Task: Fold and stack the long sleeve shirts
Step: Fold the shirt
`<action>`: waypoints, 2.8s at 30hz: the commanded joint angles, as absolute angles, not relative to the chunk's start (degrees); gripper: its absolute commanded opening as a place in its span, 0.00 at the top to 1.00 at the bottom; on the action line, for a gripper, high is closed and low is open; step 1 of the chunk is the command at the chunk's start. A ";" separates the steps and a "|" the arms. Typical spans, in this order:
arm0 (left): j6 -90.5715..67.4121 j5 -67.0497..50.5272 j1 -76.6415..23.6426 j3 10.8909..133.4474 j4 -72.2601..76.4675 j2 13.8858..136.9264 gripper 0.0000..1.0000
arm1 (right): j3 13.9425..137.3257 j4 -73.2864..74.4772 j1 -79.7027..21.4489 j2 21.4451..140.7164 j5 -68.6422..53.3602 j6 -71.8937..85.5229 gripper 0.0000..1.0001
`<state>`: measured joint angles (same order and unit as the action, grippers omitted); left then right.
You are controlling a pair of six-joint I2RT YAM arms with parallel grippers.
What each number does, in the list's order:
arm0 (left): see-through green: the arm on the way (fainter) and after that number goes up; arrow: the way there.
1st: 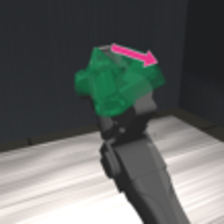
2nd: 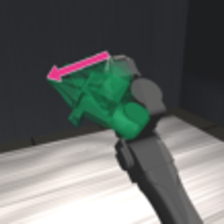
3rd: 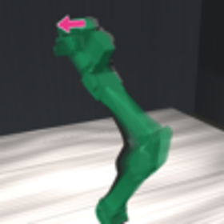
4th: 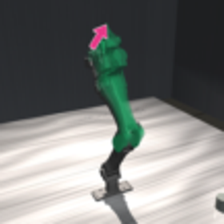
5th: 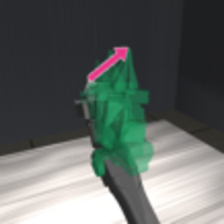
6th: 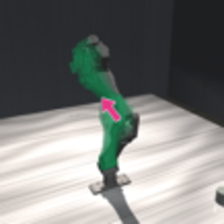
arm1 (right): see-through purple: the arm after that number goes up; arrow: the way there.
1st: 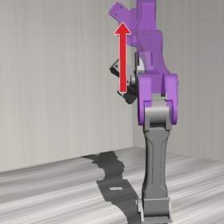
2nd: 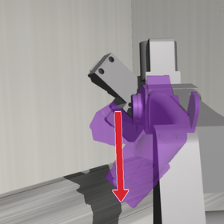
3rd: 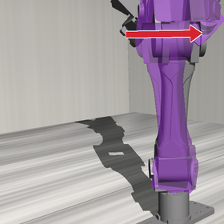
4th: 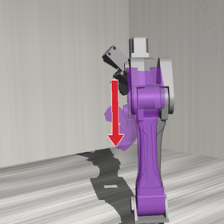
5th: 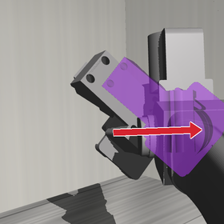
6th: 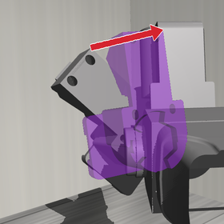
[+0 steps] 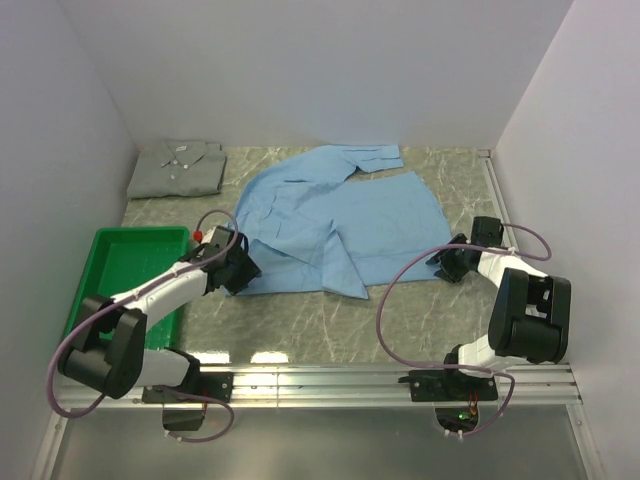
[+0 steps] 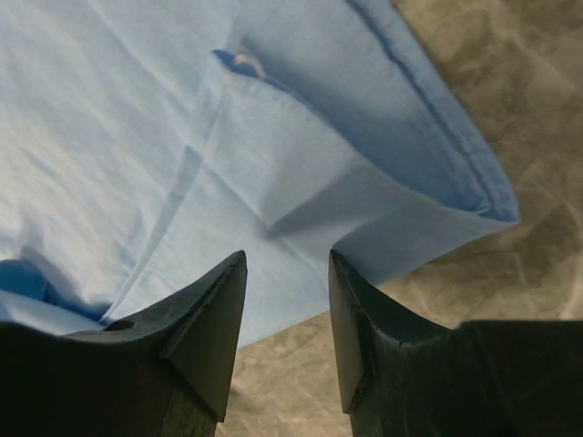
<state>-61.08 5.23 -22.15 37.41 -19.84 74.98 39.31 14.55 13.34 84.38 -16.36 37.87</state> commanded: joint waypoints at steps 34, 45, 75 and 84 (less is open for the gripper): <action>-29.27 25.31 -20.21 59.34 -24.62 62.14 0.01 | 52.99 24.77 -54.56 79.26 16.07 4.13 0.41; -29.62 25.04 -20.21 55.02 -23.55 61.44 0.01 | 57.74 26.46 -59.85 89.38 21.71 1.50 0.48; -29.00 25.93 -21.97 53.52 -22.76 60.55 0.01 | 69.53 25.49 -25.84 89.93 14.85 19.16 0.44; -29.09 25.23 -21.97 53.79 -22.94 61.96 0.01 | 66.88 26.01 -31.55 89.63 21.63 23.98 0.43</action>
